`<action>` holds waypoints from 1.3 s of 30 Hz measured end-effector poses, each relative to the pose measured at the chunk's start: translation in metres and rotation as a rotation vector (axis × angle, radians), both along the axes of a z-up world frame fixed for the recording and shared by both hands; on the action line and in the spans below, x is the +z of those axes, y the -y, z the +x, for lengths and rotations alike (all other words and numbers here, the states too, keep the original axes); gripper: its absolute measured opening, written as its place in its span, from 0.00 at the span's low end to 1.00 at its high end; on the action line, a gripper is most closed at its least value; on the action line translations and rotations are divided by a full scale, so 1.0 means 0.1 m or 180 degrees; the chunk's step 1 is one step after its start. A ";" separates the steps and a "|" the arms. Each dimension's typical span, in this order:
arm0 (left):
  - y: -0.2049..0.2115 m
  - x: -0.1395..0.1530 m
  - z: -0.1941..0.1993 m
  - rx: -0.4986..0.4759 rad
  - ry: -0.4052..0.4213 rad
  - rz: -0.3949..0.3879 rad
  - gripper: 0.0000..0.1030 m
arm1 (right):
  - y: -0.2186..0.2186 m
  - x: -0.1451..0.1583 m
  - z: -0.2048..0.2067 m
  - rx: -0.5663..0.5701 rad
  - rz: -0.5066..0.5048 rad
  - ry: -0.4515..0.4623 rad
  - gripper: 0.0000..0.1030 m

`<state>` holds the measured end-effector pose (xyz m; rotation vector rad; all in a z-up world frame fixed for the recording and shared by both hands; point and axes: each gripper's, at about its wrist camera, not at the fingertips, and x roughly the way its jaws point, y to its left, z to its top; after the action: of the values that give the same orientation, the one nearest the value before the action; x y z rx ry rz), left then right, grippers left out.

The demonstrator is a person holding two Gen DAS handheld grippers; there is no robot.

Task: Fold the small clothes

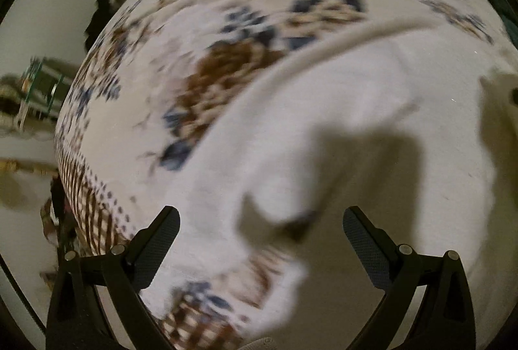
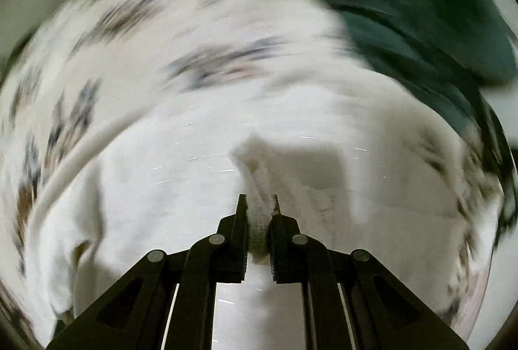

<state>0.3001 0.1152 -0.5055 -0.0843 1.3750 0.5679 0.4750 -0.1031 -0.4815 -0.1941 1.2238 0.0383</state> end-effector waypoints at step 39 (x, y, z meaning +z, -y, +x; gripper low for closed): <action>-1.99 -0.28 -1.36 0.1105 0.0469 -0.1366 0.07 | 0.93 -0.71 -1.38 -0.0983 0.0694 -0.1295 0.67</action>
<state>0.1641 0.3140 -0.5334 -0.7096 1.3262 0.5318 0.3375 -0.1958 -0.5529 0.2045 1.6318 -0.0603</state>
